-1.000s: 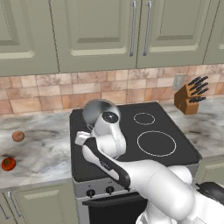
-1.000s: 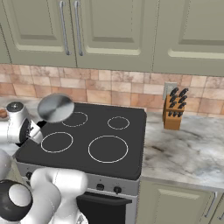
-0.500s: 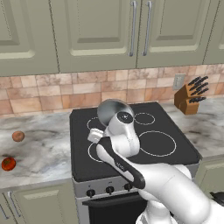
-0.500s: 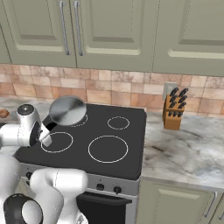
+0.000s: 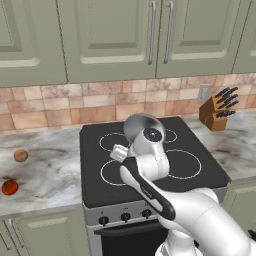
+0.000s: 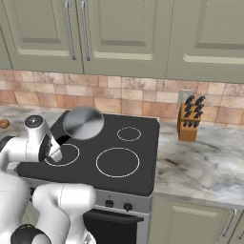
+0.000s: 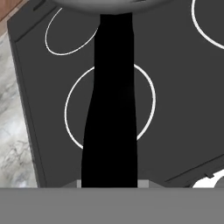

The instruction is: Place the pan on the rear right burner on the stove. Then place the tomato and the onion in the pan and turn on the rear right burner.

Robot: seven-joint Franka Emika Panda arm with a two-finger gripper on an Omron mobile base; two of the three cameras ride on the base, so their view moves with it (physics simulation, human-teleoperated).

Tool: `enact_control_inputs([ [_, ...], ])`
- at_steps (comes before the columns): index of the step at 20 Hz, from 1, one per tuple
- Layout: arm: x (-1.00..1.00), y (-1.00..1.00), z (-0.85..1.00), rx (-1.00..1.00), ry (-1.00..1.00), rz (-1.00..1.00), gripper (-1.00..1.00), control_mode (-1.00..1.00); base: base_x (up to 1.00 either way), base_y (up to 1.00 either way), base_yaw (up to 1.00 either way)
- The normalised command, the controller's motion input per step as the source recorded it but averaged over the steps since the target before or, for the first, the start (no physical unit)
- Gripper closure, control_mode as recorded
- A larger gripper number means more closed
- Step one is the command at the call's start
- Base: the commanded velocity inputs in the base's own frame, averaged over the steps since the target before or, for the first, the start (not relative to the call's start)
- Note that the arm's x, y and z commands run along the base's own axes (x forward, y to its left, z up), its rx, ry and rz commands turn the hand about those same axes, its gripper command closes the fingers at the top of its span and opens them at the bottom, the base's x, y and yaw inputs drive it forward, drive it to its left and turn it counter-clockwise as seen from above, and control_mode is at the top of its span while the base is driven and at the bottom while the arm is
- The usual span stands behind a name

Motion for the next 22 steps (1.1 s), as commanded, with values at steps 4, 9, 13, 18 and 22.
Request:
enact_control_inputs([
  [4,0.00,-0.18,0.20,0.00,0.05,-0.07,1.00,-1.00,0.00,0.00,0.00],
  [9,0.00,-0.18,0.10,0.00,0.05,-0.05,1.00,-1.00,0.00,0.00,0.00],
  [13,0.00,-0.23,0.05,0.00,0.02,-0.01,1.00,-1.00,0.00,0.00,0.00],
  [18,0.00,-0.23,0.00,-0.02,0.01,0.00,1.00,-1.00,0.00,0.00,0.00],
  [22,0.02,-0.19,0.00,-0.03,0.03,0.00,1.00,-1.00,0.00,0.00,0.00],
])
